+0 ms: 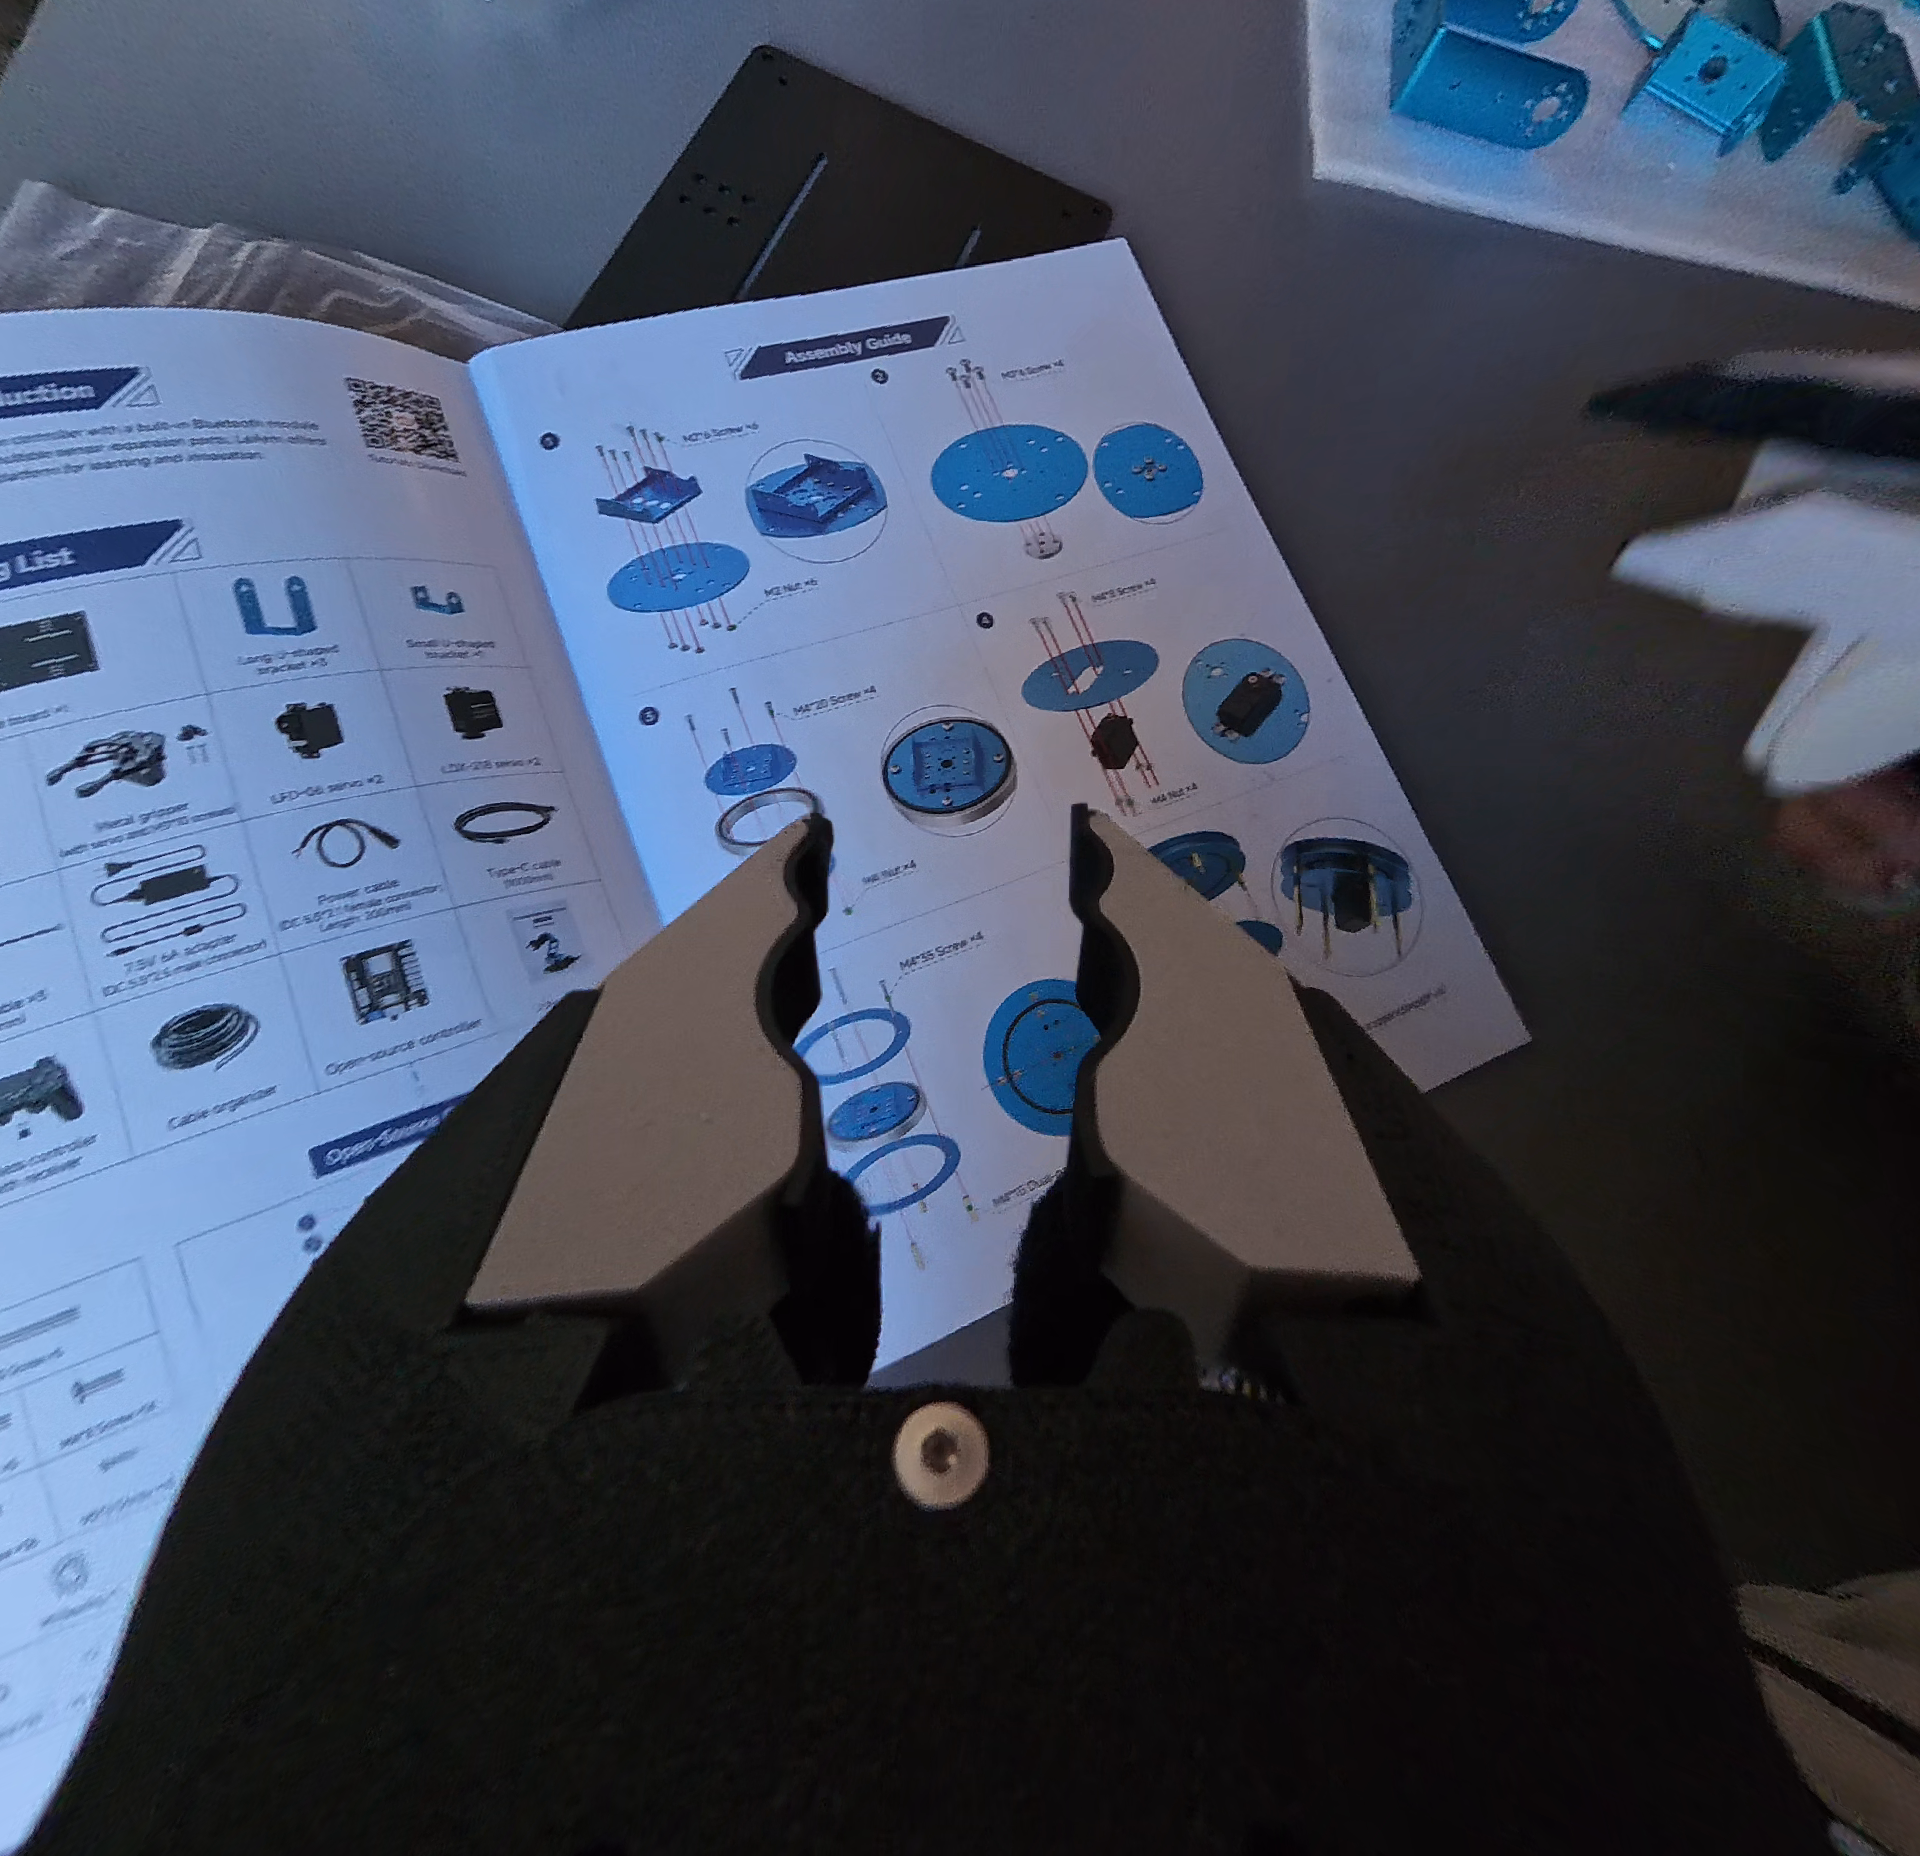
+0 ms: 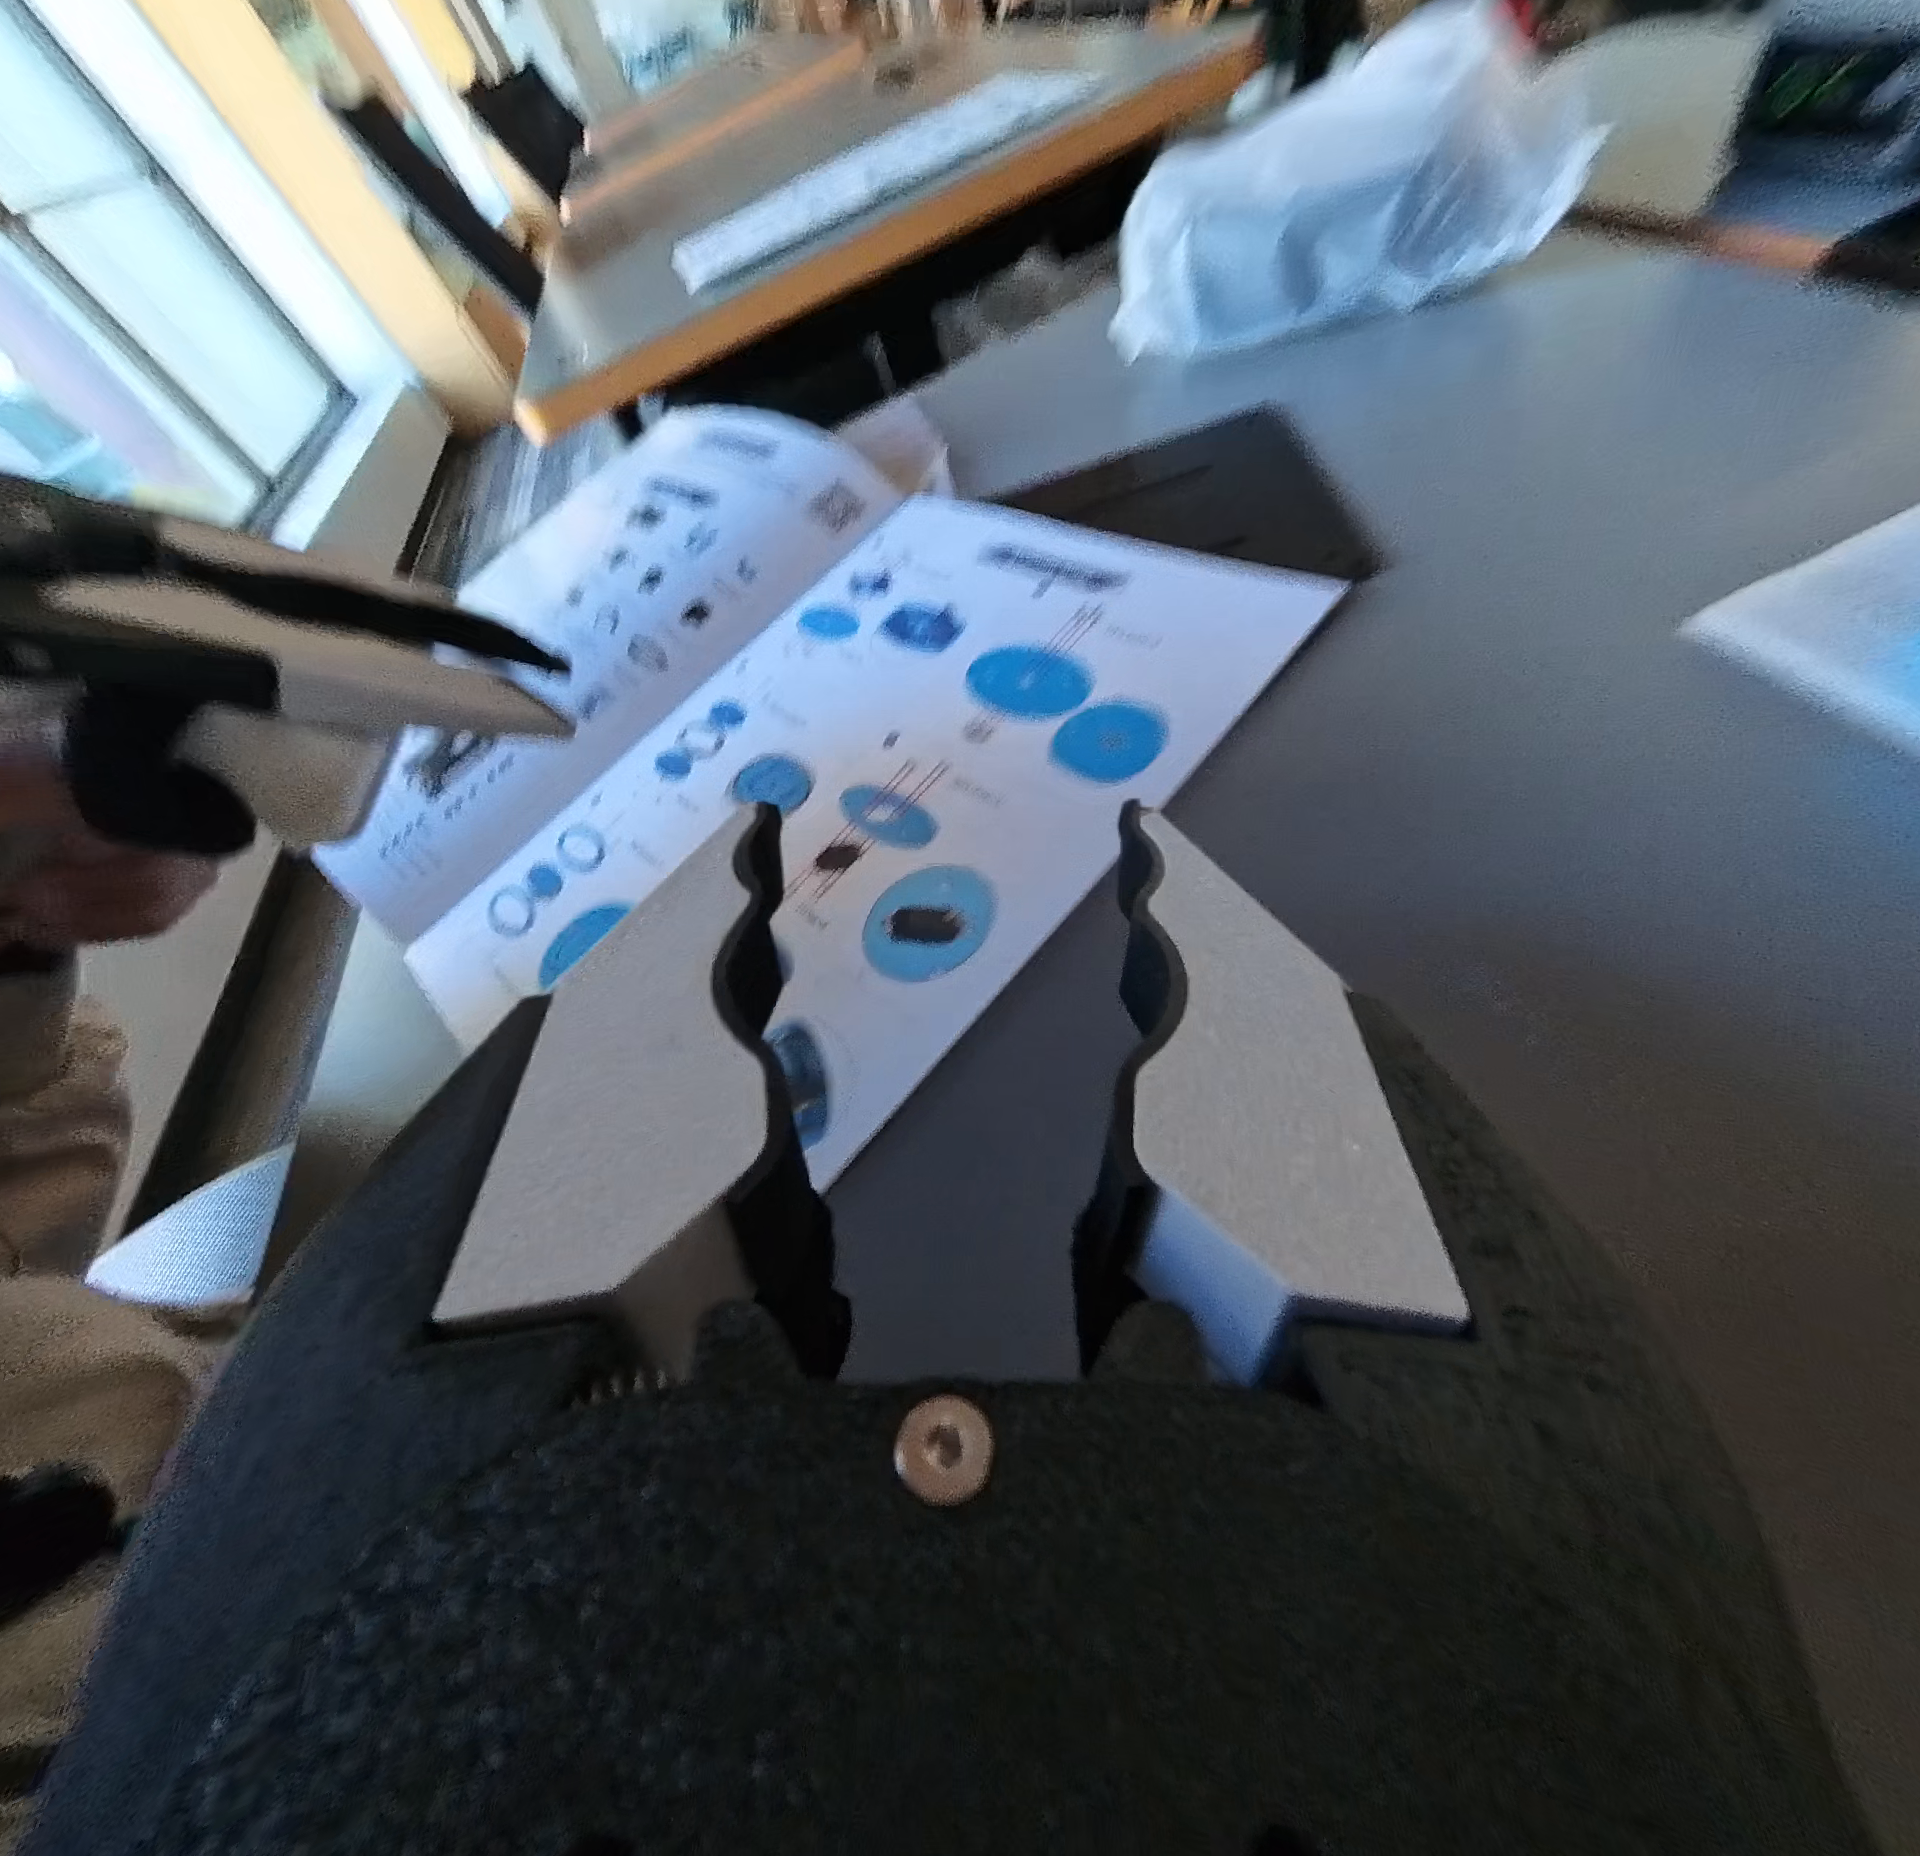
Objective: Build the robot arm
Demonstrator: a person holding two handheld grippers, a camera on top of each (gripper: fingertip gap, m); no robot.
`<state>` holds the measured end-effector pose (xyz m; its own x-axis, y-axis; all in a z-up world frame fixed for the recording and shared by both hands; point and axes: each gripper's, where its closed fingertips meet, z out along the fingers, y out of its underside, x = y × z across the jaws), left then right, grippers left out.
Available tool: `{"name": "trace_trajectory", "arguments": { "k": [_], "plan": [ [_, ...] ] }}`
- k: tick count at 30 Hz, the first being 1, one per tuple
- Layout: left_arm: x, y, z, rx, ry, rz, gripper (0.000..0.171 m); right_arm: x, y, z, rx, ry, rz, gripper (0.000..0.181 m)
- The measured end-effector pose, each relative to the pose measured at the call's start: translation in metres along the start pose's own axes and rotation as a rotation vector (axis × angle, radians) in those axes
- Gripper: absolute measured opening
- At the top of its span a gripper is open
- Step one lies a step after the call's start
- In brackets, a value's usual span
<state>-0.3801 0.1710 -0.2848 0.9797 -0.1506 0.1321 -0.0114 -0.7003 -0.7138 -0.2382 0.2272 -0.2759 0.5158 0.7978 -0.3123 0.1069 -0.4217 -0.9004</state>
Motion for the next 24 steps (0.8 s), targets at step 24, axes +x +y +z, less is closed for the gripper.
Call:
{"name": "trace_trajectory", "arguments": {
  "k": [24],
  "plan": [
    [0.015,-0.025,0.005,0.065,0.196,0.056,0.045,0.360,-0.030,-0.036,-0.858,0.459,-0.025,0.093]
  ]
}}
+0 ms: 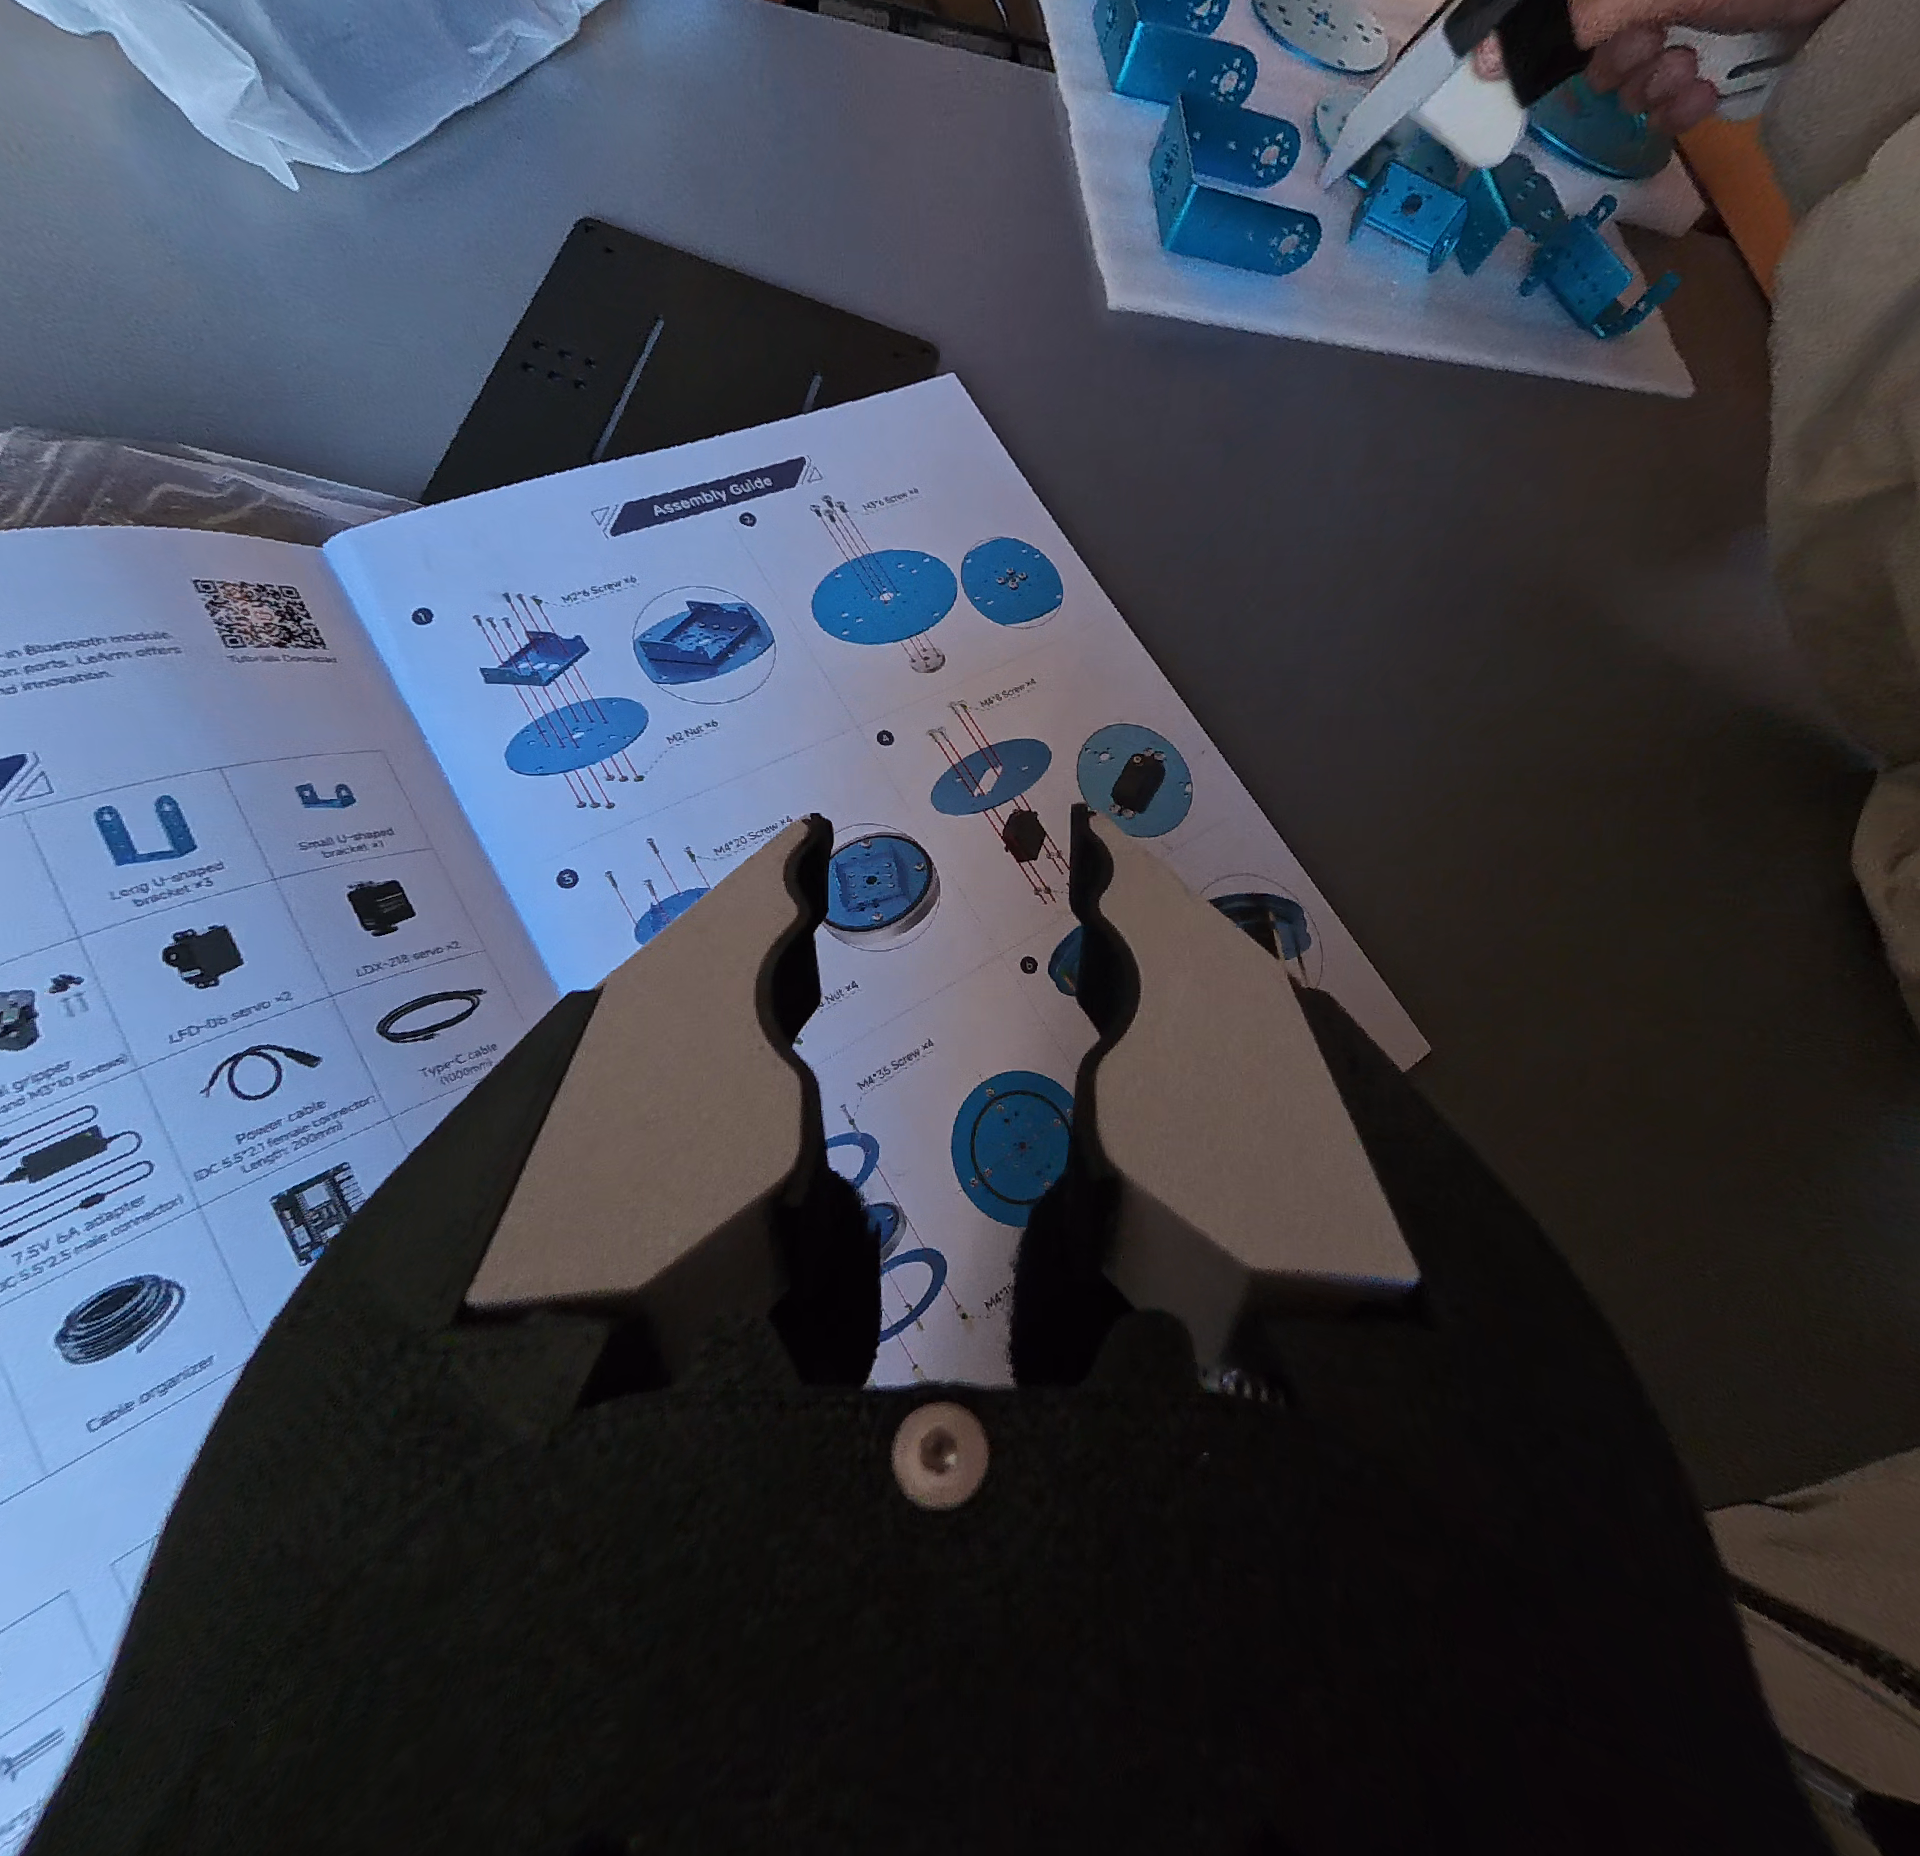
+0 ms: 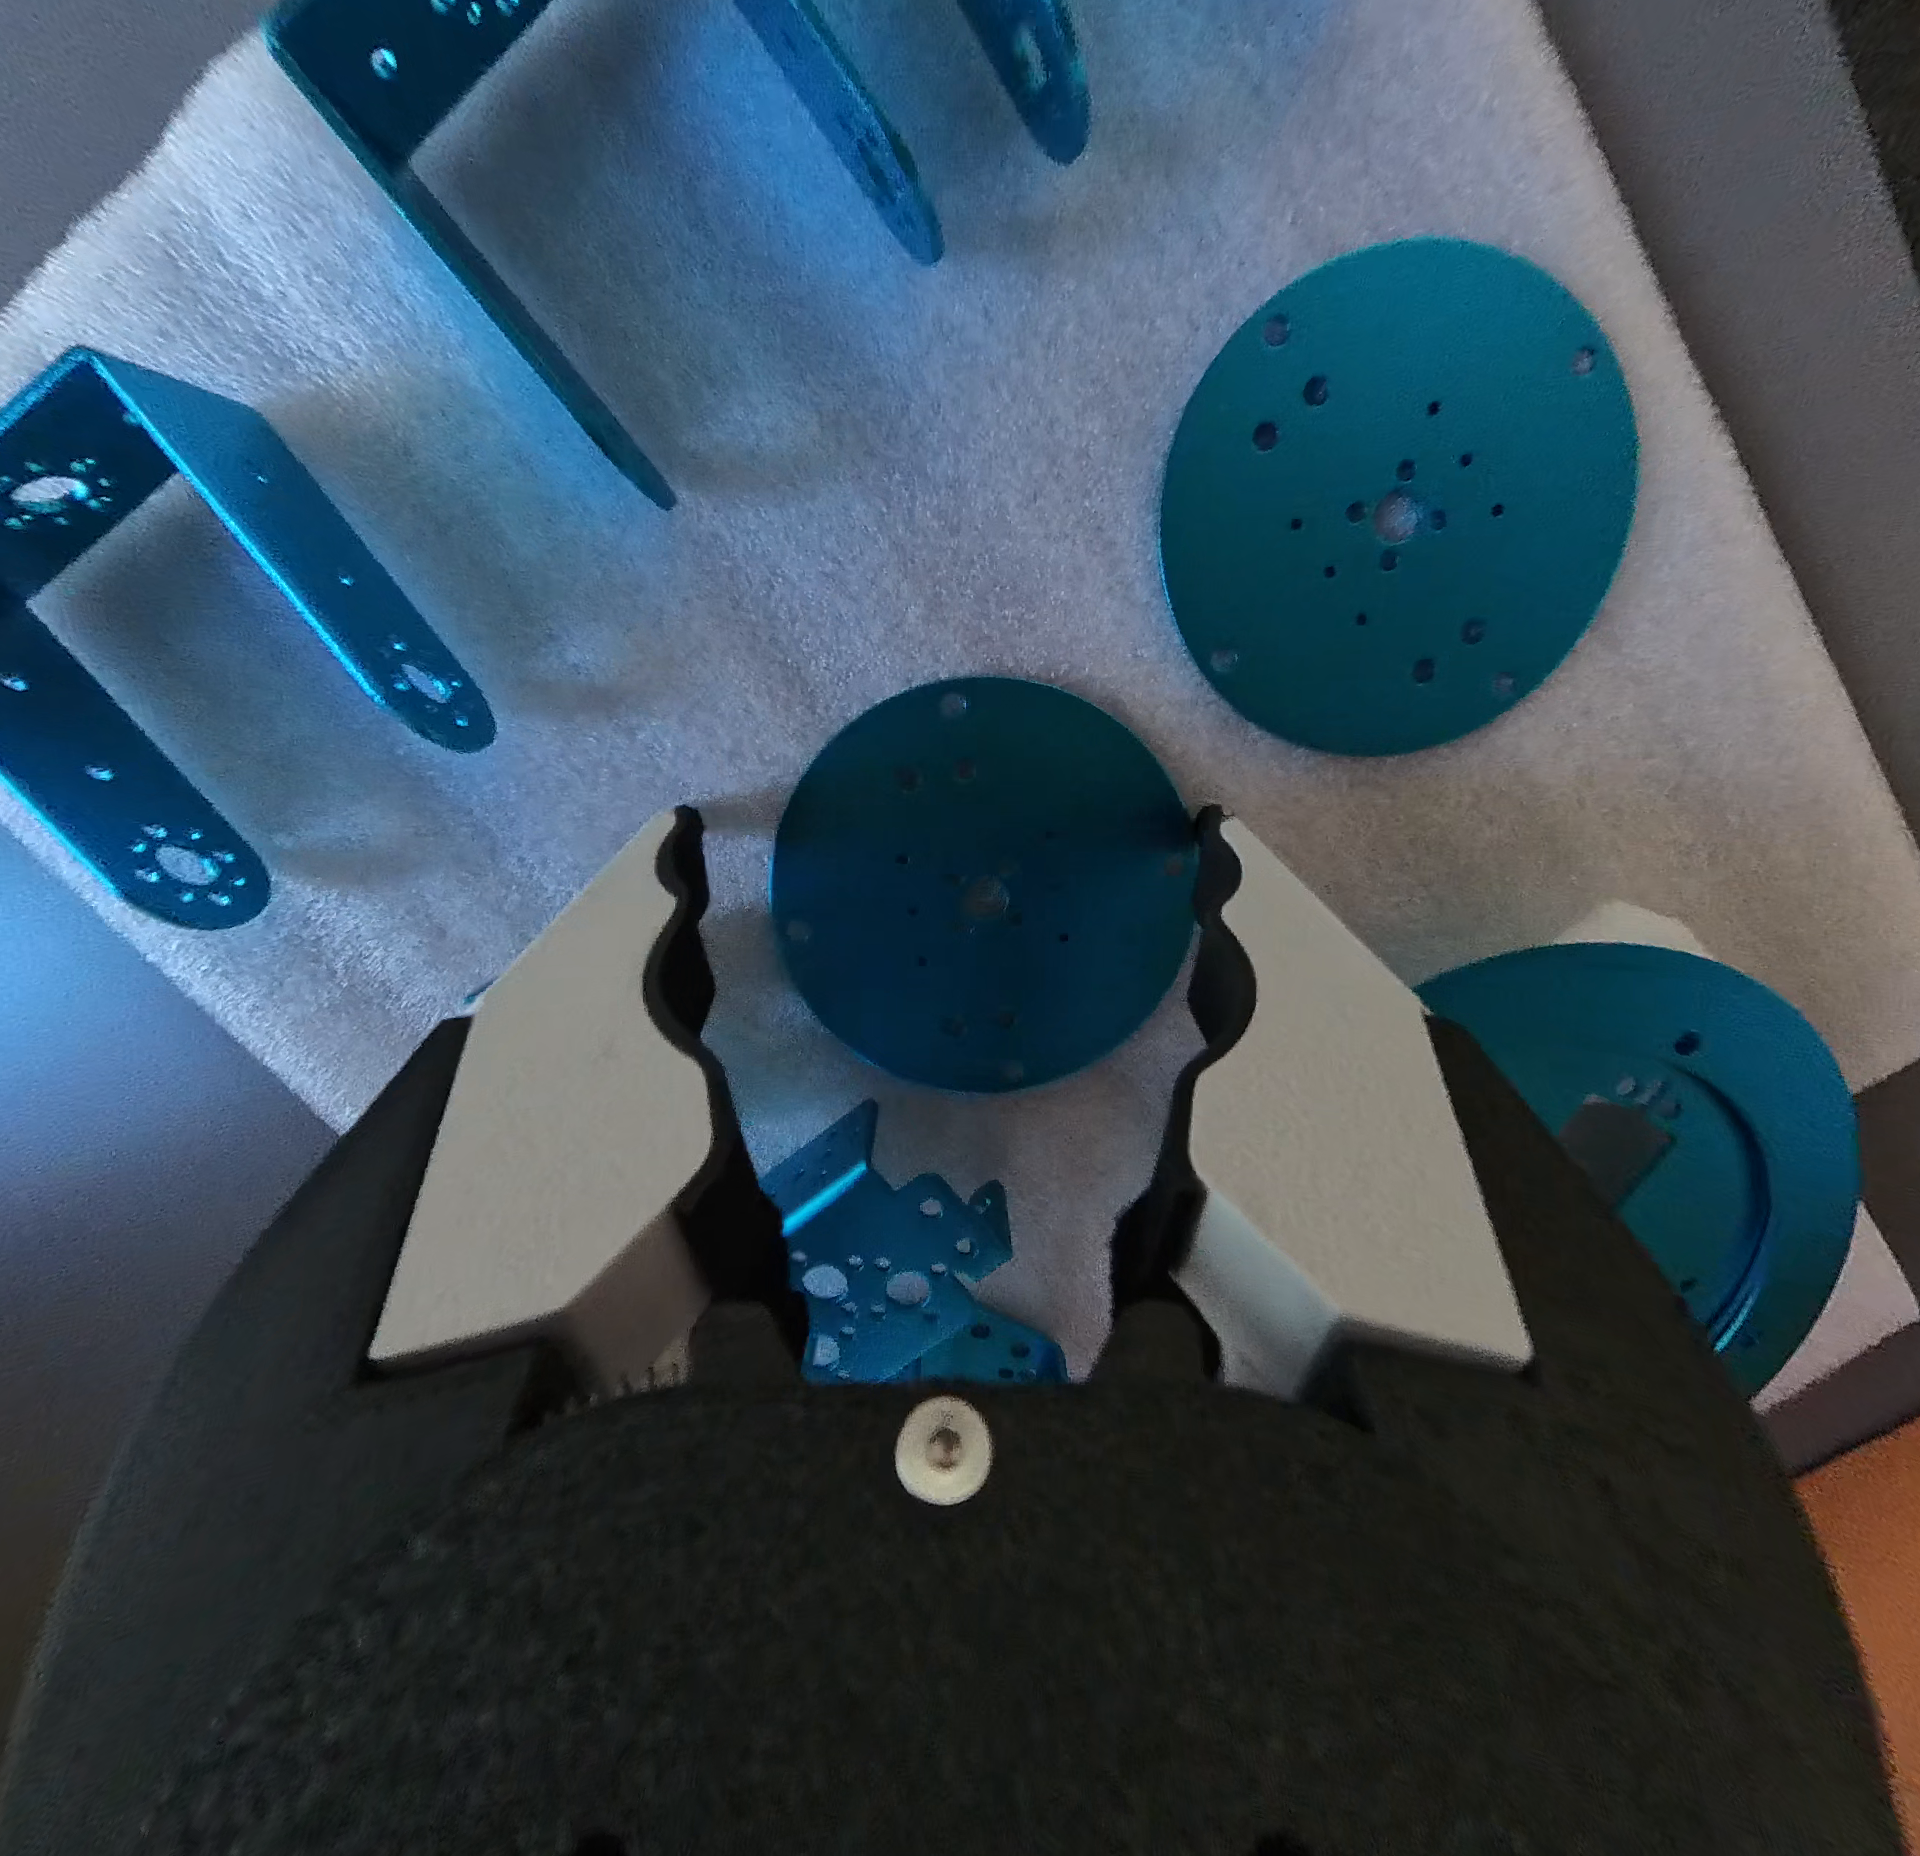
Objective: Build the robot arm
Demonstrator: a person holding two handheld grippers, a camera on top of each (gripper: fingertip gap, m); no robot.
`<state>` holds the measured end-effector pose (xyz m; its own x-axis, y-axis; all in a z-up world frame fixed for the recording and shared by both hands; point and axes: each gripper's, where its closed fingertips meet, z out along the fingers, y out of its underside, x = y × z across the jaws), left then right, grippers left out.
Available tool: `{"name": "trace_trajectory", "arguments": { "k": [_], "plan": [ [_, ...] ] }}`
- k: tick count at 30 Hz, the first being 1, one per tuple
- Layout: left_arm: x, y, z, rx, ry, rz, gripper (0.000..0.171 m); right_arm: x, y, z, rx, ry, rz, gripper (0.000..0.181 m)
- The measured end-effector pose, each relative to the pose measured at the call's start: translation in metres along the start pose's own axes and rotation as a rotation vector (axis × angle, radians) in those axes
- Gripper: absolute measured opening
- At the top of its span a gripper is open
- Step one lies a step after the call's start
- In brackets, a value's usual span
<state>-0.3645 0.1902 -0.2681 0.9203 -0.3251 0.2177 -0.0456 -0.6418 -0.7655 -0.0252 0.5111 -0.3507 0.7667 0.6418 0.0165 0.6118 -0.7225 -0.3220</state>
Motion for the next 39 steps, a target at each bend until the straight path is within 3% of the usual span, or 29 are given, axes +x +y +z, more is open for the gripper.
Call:
{"name": "trace_trajectory", "arguments": {
  "k": [5,16,27,33,39],
  "plan": [
    [0.003,0.000,-0.001,-0.003,-0.005,0.018,0.046,0.001,0.000,0.000,-0.073,0.010,0.005,0.089],
    [0.005,0.001,-0.012,0.012,-0.039,0.029,0.045,0.001,0.003,-0.003,-0.052,-0.033,-0.068,0.077],
    [0.014,0.009,0.002,-0.015,-0.026,0.034,0.045,-0.012,-0.016,-0.028,0.161,-0.157,-0.078,0.076],
    [0.032,0.005,0.025,0.052,0.089,0.070,0.046,-0.028,-0.038,-0.056,0.324,-0.275,-0.044,0.076],
    [0.084,-0.021,0.039,0.267,0.354,0.072,0.046,-0.081,-0.051,-0.104,0.541,-0.525,-0.035,0.075]
  ]
}}
